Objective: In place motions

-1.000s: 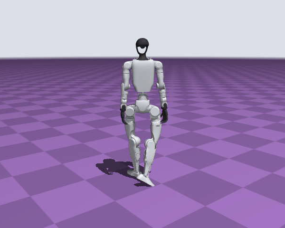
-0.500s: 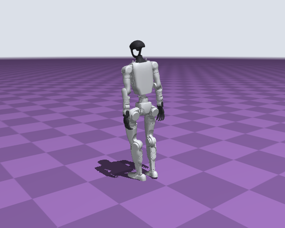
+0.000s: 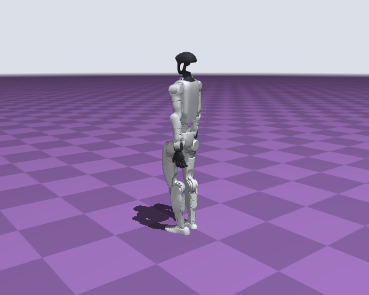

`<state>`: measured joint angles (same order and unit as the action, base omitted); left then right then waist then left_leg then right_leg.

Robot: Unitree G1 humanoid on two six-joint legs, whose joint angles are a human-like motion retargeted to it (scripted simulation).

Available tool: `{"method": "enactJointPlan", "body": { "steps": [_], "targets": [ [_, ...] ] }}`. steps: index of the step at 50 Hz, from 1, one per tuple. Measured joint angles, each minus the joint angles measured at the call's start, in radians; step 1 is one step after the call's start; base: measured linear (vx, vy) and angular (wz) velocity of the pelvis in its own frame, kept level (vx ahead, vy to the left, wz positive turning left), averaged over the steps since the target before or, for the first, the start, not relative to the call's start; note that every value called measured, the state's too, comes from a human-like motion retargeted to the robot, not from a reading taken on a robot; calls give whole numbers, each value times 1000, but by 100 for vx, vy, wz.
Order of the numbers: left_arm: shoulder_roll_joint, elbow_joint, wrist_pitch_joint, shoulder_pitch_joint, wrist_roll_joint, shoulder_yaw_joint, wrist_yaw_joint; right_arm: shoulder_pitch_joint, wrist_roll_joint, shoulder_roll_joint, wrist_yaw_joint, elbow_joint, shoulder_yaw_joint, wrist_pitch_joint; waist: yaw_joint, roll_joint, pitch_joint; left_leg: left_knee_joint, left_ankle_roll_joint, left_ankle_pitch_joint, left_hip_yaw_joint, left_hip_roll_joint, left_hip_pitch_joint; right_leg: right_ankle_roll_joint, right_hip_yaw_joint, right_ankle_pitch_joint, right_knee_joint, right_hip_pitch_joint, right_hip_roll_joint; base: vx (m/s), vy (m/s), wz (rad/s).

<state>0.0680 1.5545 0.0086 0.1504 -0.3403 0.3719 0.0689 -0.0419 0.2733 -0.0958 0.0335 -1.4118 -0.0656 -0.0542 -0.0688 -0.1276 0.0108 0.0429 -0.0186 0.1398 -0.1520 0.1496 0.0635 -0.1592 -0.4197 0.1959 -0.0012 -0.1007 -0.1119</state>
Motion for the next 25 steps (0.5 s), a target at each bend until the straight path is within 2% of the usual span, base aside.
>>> {"method": "enactJointPlan", "body": {
  "steps": [12, 25],
  "targets": [
    [-5, -65, -12, -46, 16, -34, 17, -16, 48, -5, 13, -25, -28, -3, 2, -16, 7, 1, -6, 8, 19, 4, -6, -28, -28, -18, -11, -11, -3, 0, -5, 14],
    [3, -46, -12, -44, 6, -46, 14, -34, 3, -28, 0, -81, 31, 6, 21, -18, 16, 10, -1, 31, -4, 12, -20, -25, -8, -26, -5, 11, -13, 0, 0, 0]
  ]
}}
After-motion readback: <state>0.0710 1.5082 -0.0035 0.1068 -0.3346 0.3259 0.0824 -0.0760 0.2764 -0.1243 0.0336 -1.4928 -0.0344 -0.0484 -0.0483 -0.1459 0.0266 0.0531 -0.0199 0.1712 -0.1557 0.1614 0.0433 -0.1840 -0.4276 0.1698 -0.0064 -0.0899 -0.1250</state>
